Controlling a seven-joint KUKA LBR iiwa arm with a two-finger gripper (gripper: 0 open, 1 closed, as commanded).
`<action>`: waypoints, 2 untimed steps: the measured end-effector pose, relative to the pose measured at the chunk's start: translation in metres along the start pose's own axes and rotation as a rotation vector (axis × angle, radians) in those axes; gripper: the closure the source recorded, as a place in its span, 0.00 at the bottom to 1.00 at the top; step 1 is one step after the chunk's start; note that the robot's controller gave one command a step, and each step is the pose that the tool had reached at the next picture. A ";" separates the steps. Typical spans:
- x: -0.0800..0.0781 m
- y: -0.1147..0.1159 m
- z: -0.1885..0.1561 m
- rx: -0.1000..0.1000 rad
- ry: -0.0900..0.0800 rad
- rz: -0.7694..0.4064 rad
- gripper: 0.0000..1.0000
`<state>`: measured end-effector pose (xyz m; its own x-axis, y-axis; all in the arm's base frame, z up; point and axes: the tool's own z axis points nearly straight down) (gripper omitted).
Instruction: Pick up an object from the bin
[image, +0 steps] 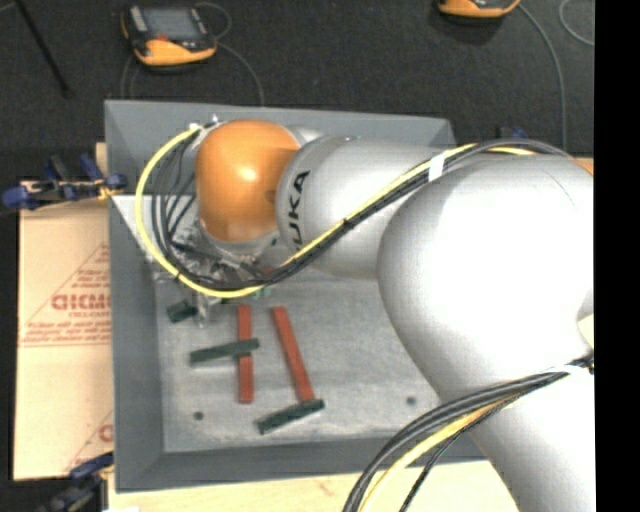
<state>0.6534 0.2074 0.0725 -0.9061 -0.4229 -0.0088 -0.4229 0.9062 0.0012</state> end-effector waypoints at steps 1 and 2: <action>0.043 -0.017 -0.156 0.002 0.003 -0.030 1.00; 0.044 -0.016 -0.155 0.001 0.004 -0.029 0.00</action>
Offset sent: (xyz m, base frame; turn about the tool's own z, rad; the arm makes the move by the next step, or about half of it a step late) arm 0.0000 0.0000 0.0000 0.0000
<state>0.6195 0.1735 0.2273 -0.8934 -0.4492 -0.0047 -0.4492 0.8935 0.0003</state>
